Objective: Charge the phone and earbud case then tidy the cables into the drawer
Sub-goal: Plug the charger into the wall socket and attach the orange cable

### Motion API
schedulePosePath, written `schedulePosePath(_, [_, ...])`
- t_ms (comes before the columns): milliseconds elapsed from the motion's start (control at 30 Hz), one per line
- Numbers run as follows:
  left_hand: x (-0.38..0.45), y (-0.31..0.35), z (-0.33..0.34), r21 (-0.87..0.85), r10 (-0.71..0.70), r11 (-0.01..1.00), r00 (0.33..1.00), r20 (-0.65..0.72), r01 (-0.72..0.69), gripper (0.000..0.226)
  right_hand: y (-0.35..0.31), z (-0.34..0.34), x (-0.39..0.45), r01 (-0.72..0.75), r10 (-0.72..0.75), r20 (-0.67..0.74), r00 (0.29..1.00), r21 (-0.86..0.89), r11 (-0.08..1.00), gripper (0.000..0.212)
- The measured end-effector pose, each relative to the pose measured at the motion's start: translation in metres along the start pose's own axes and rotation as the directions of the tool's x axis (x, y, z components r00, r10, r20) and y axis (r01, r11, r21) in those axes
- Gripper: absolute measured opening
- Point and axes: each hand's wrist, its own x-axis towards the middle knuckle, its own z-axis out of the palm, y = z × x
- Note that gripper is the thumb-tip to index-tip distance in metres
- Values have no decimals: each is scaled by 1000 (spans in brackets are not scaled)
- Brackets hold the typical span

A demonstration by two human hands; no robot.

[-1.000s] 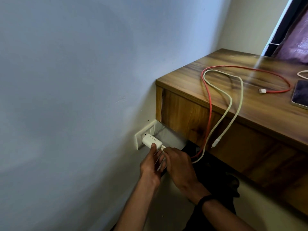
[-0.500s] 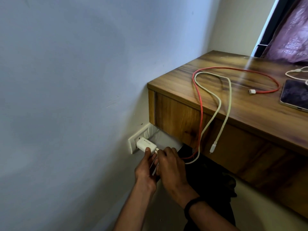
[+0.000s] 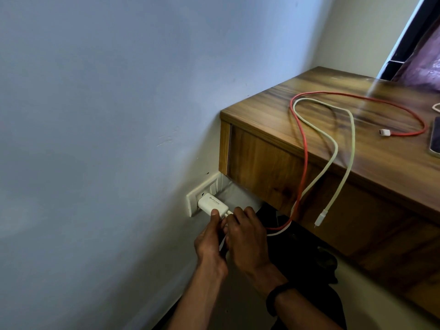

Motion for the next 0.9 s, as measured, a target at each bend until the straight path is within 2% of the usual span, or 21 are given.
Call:
schedulePosePath(200, [-14,3,0,30,-46,999,998,30,45,33,-9,-11,6,-85,99,142,985,-99,991,45])
schedulePosePath(333, [-33,0,-5,104,-51,994,997,65,44,29,-10,-19,-3,-55,84,205,975,-139,989,48])
schedulePosePath(467, [-52,-7,1,191,81,977,992,101,-99,25,-9,-48,-6,5,13,197,980,-92,996,44])
schedulePosePath(533, [-62,-8,10,194,164,963,977,135,-189,24,-12,-73,-5,27,-16,208,978,-50,998,49])
schedulePosePath(600, [-70,-6,20,210,249,935,951,182,-285,24,-17,-98,-5,69,-68,167,984,-3,998,43])
schedulePosePath(667, [-84,0,35,243,380,864,887,261,-441,24,-16,-132,-9,164,-167,46,985,57,985,36])
schedulePosePath(733, [-107,14,53,229,526,768,792,309,-599,24,-7,-167,-12,309,-306,-81,948,19,951,43])
schedulePosePath(833, [-138,39,82,217,678,498,533,505,-839,20,15,-216,-8,401,-399,-147,905,-13,916,43])
schedulePosePath(867, [-147,46,92,223,672,401,450,588,-889,18,24,-232,-5,395,-397,-171,902,-46,917,35])
schedulePosePath(900, [-153,51,102,247,637,315,397,661,-916,15,34,-247,-1,363,-373,-193,908,-86,928,26])
